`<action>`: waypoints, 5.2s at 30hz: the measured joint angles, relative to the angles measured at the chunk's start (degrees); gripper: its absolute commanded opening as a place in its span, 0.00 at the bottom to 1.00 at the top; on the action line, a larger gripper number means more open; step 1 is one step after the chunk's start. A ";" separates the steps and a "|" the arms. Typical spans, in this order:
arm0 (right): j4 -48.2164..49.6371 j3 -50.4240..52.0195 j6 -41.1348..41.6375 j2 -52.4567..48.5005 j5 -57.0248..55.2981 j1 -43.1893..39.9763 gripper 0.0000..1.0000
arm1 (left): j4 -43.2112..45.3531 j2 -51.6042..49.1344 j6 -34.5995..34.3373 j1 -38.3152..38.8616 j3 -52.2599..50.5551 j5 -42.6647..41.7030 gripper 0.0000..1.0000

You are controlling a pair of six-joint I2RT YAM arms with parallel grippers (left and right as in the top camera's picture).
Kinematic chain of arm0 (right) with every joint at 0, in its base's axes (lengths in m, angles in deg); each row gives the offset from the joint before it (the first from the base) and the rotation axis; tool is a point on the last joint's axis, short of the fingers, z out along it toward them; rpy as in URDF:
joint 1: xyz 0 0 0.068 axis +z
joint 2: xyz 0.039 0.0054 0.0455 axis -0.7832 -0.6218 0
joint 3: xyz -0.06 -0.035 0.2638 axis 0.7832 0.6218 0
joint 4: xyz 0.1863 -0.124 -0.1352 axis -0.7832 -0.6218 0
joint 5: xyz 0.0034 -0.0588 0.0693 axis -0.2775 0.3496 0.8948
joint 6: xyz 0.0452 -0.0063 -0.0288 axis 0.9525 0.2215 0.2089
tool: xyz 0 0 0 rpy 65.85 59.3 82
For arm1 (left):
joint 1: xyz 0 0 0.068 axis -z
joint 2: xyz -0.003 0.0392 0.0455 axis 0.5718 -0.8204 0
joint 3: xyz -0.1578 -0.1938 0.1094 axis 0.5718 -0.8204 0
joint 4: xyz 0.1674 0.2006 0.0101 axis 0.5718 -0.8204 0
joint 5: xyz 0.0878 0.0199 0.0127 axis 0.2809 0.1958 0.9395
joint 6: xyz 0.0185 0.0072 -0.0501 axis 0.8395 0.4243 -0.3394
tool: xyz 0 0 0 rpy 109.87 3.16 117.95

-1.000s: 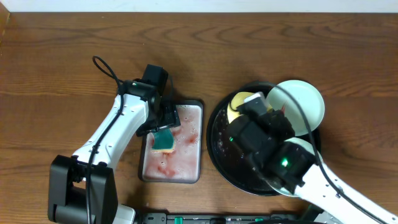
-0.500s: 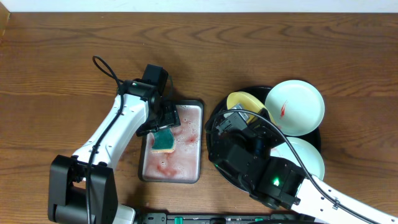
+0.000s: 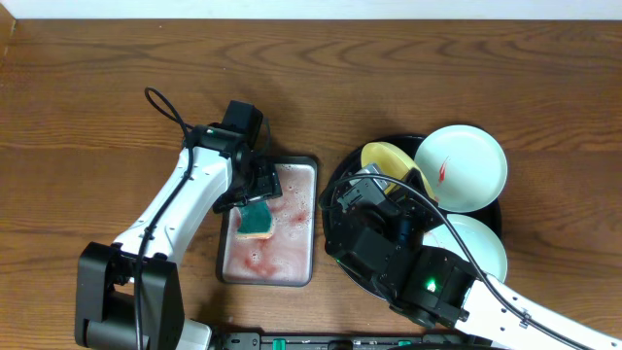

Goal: Clean dirty plates on tray and stack at the side

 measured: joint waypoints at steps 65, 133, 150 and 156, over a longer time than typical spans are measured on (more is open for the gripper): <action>-0.66 0.00 3.17 0.00 -0.74 -0.24 0.01 | 0.00 0.00 0.00 0.00 0.00 0.00 0.84; -8.76 4.85 15.87 -20.37 86.49 -63.25 0.01 | 0.00 0.00 0.00 0.00 0.00 -0.02 0.84; -9.49 4.90 17.68 8.00 66.10 -52.63 0.01 | 0.00 0.00 0.00 0.00 0.00 -0.02 0.84; -9.31 4.90 20.72 15.34 42.73 -31.87 0.01 | 0.00 0.00 0.00 0.00 0.00 -0.02 0.84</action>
